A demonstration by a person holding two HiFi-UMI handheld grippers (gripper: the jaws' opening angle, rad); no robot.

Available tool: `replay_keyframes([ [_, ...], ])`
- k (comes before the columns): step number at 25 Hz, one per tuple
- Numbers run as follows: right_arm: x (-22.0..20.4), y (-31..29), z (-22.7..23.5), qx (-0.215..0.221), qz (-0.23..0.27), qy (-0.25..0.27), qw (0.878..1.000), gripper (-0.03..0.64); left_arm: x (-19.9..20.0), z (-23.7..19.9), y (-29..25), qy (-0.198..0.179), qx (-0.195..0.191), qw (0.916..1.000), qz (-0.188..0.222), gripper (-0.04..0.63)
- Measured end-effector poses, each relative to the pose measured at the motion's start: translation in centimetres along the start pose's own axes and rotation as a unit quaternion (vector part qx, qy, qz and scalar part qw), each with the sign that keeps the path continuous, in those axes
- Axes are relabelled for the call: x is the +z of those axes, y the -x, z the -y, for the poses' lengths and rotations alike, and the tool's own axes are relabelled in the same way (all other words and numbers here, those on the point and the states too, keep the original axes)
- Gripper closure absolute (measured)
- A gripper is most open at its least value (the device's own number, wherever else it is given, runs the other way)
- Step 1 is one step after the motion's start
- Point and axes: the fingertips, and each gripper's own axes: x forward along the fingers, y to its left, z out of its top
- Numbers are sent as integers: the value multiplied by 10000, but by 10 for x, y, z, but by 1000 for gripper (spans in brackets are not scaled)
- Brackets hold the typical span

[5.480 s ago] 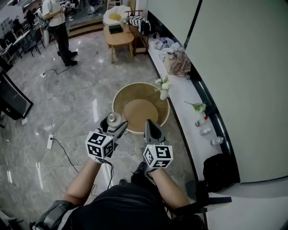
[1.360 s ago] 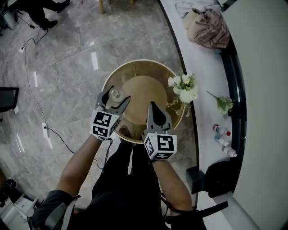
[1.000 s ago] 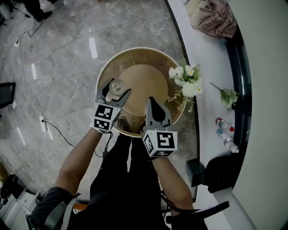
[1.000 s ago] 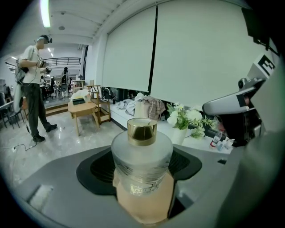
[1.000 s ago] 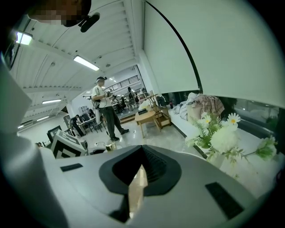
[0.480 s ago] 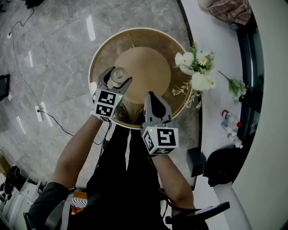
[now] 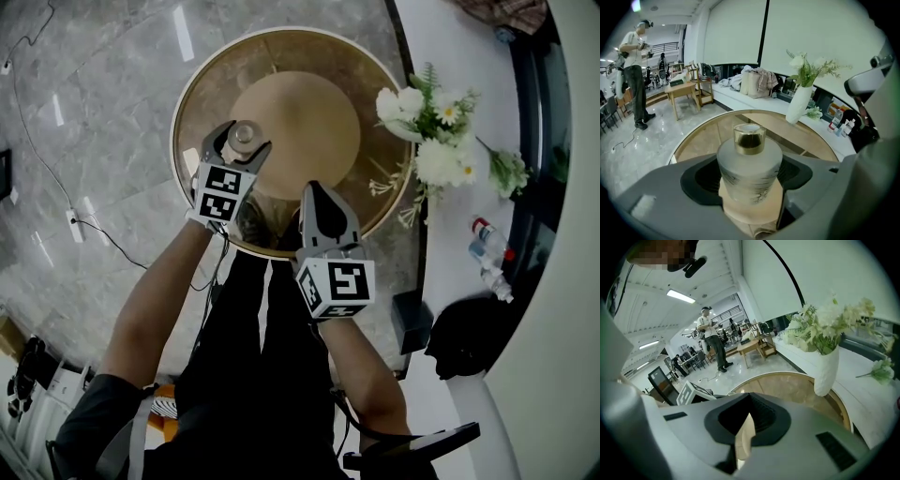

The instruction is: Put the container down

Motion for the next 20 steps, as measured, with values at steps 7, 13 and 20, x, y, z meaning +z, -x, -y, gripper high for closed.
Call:
replay_keyframes([
  [7, -9, -12, -3, 58, -81, -58, 9999, 609, -7, 1, -9, 19, -27, 10000, -31, 256],
  [13, -8, -15, -2, 63, -114, -49, 9999, 609, -12, 2, -15, -174, -90, 9998, -43, 256],
  [20, -9, -15, -6, 80, -122, -47, 9999, 609, -22, 3, -18, -276, -73, 9995, -131, 256],
])
